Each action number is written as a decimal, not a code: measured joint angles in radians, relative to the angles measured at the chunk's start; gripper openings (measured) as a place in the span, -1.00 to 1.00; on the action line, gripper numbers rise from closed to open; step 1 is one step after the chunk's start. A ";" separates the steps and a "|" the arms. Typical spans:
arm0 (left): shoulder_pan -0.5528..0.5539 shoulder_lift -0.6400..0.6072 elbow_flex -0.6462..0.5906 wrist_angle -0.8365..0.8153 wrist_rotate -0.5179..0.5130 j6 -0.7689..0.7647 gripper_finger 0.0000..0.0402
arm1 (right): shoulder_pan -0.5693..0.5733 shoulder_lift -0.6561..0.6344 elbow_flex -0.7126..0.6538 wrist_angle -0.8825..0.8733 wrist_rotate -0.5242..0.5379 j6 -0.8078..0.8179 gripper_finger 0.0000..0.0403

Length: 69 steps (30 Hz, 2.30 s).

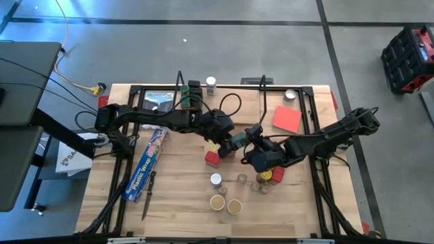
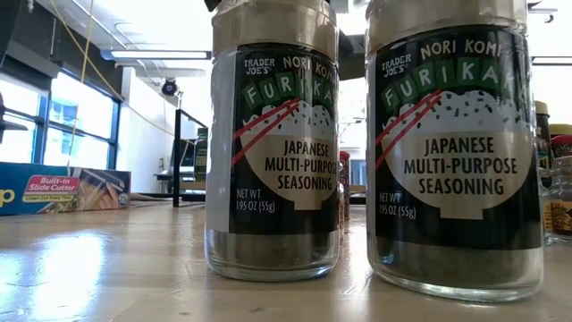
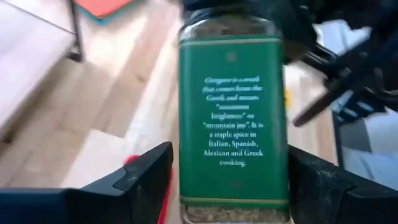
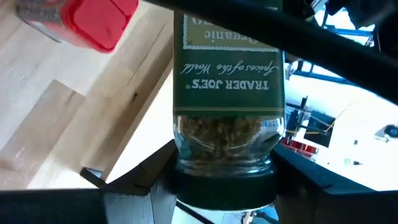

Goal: Shelf spices
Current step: Put the green seasoning bottle on the shelf and align it with the other green seasoning bottles

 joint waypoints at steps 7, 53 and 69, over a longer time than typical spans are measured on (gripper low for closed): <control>-0.015 0.006 0.000 0.086 0.020 0.115 0.31 | 0.019 0.000 -0.001 0.065 -0.014 -0.084 -0.04; -0.320 -0.377 -0.520 0.567 -0.560 0.257 -0.05 | -0.086 -0.617 -0.531 0.758 -0.643 0.533 0.30; -0.377 -0.210 -0.701 1.284 -0.667 0.451 -0.05 | -0.236 -0.124 -0.395 1.328 -0.997 0.738 0.30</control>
